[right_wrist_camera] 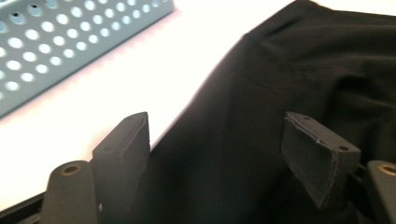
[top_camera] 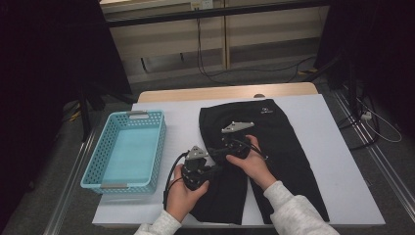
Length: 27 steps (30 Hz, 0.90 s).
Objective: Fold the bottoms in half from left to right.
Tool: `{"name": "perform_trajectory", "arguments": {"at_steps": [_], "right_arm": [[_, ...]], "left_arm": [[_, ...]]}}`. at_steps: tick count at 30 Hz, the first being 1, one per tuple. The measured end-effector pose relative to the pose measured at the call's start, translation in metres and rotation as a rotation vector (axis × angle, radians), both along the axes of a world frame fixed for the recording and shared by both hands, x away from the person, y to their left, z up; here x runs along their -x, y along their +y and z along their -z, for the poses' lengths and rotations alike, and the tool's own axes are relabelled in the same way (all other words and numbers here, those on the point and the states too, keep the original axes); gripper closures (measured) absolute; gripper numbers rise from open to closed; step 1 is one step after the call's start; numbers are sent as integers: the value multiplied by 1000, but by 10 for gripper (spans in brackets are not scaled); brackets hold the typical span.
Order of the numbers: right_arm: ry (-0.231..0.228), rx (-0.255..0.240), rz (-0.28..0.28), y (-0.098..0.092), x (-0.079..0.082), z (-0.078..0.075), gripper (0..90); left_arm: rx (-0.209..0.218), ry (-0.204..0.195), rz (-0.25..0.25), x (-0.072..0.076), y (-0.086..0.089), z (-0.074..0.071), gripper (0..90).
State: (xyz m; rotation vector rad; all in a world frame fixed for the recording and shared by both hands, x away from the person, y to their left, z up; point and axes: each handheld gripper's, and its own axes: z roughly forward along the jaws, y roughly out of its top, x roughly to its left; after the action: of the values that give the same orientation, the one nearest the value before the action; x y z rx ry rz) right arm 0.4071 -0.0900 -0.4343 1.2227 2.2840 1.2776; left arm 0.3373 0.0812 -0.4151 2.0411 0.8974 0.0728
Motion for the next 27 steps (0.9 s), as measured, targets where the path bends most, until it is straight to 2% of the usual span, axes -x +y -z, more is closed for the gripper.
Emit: {"name": "perform_trajectory", "arguments": {"at_steps": [2, 4, 6, 8, 9, 10, 12, 14, 16, 19, 22, 23, 27], "right_arm": [[25, 3, -32, 8, -2, 1, 239], [29, 61, -73, 17, -2, 4, 240], [54, 118, -85, 24, -4, 11, 260], [81, 130, -78, 24, -7, 18, 402], [73, 165, -89, 24, -7, 21, 454], [45, 185, -79, 23, -7, 22, 529], [32, 207, -61, 21, -7, 20, 716], [22, 187, -28, 13, -9, 18, 819], [13, 130, -2, 3, -11, 13, 873], [-14, 78, 39, -12, -9, 2, 888], [-50, 52, 75, -26, -3, -8, 889], [-58, 48, 83, -29, -1, -10, 889], [-69, 35, 111, -46, 12, -16, 890]], "left_arm": [[4, 0, -1, 1, 1, 0, 889], [-1, 1, -5, 1, 3, 0, 889], [-12, 9, -9, 0, 5, 1, 889], [-14, 17, -13, -1, 6, 3, 889], [-12, 18, -15, -1, 6, 3, 889], [-15, 16, -12, -1, 6, 3, 889], [-15, 17, -15, -1, 6, 3, 889], [-18, 10, -16, -2, 6, 4, 890], [-10, 16, -21, -2, 5, 3, 890], [-4, 6, -23, -4, 4, 3, 890], [13, 4, -25, -6, 2, 2, 890], [27, -3, -33, -7, 1, 2, 891], [34, -10, -25, -9, -4, 0, 891]]}}
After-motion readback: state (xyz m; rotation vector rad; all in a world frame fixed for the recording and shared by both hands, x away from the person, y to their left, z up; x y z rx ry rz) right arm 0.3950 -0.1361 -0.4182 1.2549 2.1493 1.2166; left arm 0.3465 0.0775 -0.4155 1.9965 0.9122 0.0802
